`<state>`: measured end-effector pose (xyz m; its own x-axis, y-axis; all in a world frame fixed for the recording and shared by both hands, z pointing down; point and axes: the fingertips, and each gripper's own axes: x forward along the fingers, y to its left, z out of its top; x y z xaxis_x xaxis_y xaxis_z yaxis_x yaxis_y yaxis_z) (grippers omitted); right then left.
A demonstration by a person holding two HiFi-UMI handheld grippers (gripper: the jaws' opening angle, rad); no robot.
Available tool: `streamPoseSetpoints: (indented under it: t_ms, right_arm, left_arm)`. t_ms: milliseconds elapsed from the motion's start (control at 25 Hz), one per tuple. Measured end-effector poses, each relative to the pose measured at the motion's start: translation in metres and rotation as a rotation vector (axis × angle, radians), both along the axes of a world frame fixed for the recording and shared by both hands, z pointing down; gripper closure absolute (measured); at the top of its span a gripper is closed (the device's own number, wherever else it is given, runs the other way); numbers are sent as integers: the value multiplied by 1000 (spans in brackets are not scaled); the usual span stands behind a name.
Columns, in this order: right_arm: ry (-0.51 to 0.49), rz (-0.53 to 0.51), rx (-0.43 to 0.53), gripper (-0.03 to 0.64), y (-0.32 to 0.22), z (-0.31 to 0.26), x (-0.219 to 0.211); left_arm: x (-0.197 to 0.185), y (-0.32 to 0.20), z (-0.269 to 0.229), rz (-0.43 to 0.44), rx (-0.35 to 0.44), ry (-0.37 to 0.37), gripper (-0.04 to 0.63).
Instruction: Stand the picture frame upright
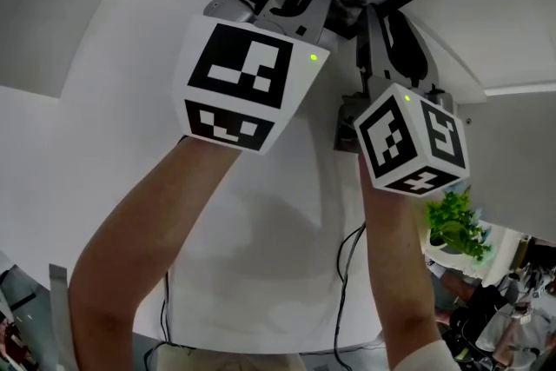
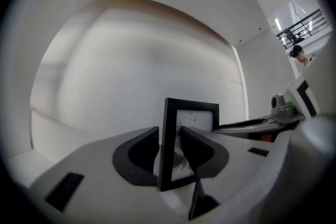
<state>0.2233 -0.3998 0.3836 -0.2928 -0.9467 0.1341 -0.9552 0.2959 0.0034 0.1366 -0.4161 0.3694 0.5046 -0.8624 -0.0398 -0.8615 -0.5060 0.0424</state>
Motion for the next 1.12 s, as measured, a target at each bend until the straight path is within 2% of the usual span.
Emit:
streamPoseSetpoints:
  t_ms: [320,840,1120]
  right_arm:
    - [7,0,-4,454,2,-1,-1]
    - [12,44,8,446,14,-4,4]
    - [17,61,-16,436,25,-1,0]
  left_arm:
    - [-2,3,0,1,0,-18,446]
    - [-6,14,4,12,-9,-38,434]
    - [-4,24,10,35,-32,-66,426]
